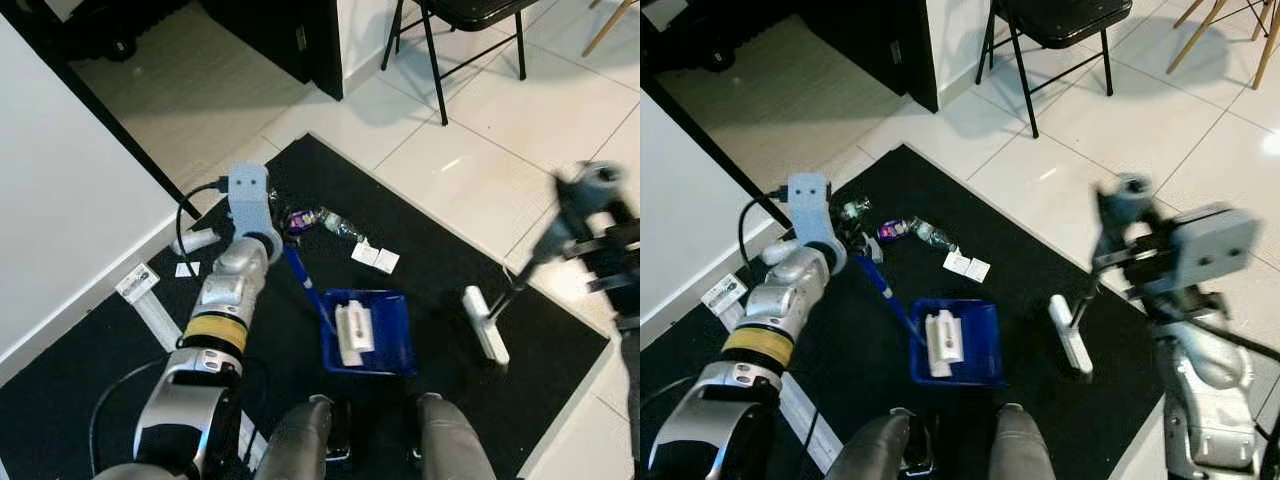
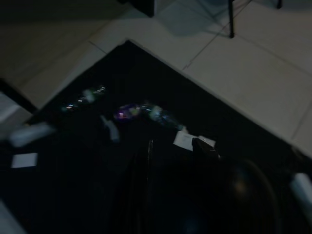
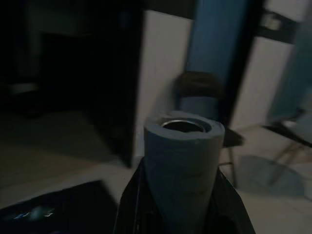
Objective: Sweep floor
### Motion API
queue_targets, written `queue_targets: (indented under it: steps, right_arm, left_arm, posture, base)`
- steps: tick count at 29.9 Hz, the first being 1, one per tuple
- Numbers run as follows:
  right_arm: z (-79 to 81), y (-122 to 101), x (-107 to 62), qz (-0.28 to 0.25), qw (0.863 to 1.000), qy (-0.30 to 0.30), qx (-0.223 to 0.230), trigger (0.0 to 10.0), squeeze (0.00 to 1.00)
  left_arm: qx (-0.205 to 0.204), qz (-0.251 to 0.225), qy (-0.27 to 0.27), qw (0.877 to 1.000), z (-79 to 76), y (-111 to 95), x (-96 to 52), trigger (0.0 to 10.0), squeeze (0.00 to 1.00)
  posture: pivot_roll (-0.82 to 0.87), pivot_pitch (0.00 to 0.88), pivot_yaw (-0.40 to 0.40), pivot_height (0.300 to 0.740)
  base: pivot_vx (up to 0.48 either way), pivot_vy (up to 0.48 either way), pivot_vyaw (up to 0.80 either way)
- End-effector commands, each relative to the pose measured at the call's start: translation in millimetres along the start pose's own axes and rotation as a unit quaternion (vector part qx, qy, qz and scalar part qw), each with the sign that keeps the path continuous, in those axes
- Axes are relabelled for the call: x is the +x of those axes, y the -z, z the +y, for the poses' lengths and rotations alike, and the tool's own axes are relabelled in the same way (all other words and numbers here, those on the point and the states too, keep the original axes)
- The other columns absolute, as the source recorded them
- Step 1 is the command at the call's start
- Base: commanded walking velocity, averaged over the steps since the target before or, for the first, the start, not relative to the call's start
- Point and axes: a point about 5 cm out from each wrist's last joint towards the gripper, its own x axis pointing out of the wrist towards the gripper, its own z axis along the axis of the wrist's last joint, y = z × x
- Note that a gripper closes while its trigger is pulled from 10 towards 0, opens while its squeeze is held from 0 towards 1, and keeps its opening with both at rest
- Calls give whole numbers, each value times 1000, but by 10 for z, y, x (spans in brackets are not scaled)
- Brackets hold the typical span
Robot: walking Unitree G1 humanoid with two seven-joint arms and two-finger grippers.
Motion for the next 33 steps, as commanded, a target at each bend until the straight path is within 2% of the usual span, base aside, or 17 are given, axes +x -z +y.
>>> queue_targets:
  steps: [1, 5, 7, 11, 12, 15, 19, 30, 33]
  right_arm:
    - [-44, 109, -28, 19, 999, 32, 22, 10000, 0]
    - [-109, 225, -56, 39, 997, 65, 25, 10000, 0]
    - [-139, 329, -77, 63, 995, 80, 22, 10000, 0]
    - [-138, 390, -81, 71, 994, 81, 33, 10000, 0]
    - [-86, 421, -62, 69, 993, 76, 56, 10000, 0]
    - [29, 463, -37, 73, 994, 55, 63, 10000, 0]
    - [66, 478, -32, 71, 994, 48, 67, 10000, 0]
    - [29, 458, -37, 64, 995, 50, 66, 10000, 0]
    - [32, 466, -39, 65, 994, 50, 66, 10000, 0]
  left_arm:
    - [13, -9, 2, 1000, 59, -52, -29, 10000, 0]
    - [4, -13, 12, 1000, 49, -118, -49, 10000, 0]
    - [-7, 1, 20, 1000, 60, -116, -50, 10000, 0]
    - [-11, 7, 28, 1000, 65, -112, -49, 10000, 0]
    - [-8, 8, 35, 999, 64, -126, -52, 10000, 0]
    - [0, 0, 38, 999, 39, -165, -55, 10000, 0]
    - [14, -11, 36, 999, 20, -201, -59, 10000, 0]
    - [15, -46, 17, 999, 4, -292, -63, 10000, 0]
    - [17, -50, 18, 998, -8, -303, -63, 10000, 0]
  posture:
    - [-221, 174, 127, 740]
    - [-215, 169, 125, 740]
    - [-209, 164, 122, 740]
    - [-208, 159, 119, 740]
    - [-208, 159, 119, 740]
    - [-212, 151, 116, 740]
    - [-212, 148, 113, 740]
    - [-218, 152, 113, 740]
    - [-218, 152, 113, 740]
  base:
    - [0, 0, 0]
    - [0, 0, 0]
    - [0, 0, 0]
    - [0, 0, 0]
    - [0, 0, 0]
    - [0, 0, 0]
    - [0, 0, 0]
    - [0, 0, 0]
    - [289, 0, 0]
